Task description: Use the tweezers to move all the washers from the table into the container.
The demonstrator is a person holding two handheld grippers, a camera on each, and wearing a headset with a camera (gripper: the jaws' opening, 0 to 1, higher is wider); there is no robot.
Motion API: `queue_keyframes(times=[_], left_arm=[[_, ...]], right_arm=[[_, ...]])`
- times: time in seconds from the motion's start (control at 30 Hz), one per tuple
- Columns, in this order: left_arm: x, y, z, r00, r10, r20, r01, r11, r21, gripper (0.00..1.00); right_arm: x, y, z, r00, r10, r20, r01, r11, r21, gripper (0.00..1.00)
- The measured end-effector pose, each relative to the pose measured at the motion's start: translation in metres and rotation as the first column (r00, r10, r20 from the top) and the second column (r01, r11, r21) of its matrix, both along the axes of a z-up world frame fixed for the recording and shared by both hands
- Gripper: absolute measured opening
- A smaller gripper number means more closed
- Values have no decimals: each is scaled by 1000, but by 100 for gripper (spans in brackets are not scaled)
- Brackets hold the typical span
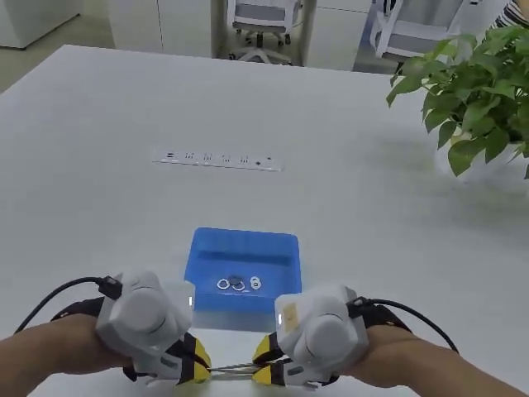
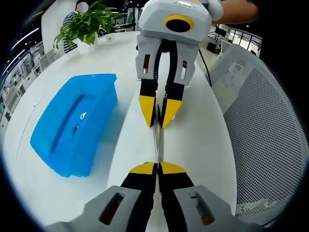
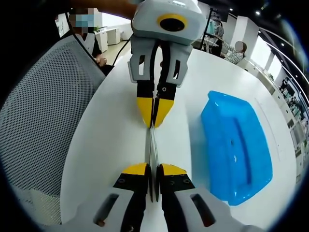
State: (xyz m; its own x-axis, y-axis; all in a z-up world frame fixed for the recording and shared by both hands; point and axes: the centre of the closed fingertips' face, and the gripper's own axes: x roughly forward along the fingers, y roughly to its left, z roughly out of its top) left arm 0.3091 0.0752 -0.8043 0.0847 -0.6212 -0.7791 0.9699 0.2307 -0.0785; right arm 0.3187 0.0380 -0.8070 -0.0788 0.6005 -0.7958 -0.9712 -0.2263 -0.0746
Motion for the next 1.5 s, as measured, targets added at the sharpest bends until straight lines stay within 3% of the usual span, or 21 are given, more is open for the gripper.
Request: queue_keyframes(times=[0.47, 0.7, 0.8, 0.93, 1.0, 1.17, 1.5], left_arm=[[-3, 0, 0, 1000, 4, -15, -4, 1000, 4, 9], [0, 2, 4, 999, 36, -5, -36, 999, -12, 16], [1, 3, 7, 998, 68, 0, -68, 997, -26, 21], [2, 8, 10, 994, 111, 11, -110, 993, -43, 29], [3, 11, 15, 988, 151, 15, -150, 986, -69, 33], [9, 16, 34, 963, 270, 15, -264, 950, -168, 47], [15, 26, 67, 927, 367, 83, -335, 905, -261, 73]], right_arm=[[-2, 0, 0, 1000, -3, -12, 3, 1000, 4, 12], [1, -1, 2, 1000, -8, 11, 8, 1000, 4, 22], [3, -2, 6, 1000, -27, 15, 26, 999, 19, 26], [9, -4, 17, 995, -102, -1, 102, 993, 55, 32], [13, -6, 25, 989, -146, -7, 146, 985, 87, 35], [23, -14, 43, 966, -255, -29, 257, 954, 153, 49], [39, -40, 70, 909, -414, -43, 410, 875, 256, 69]])
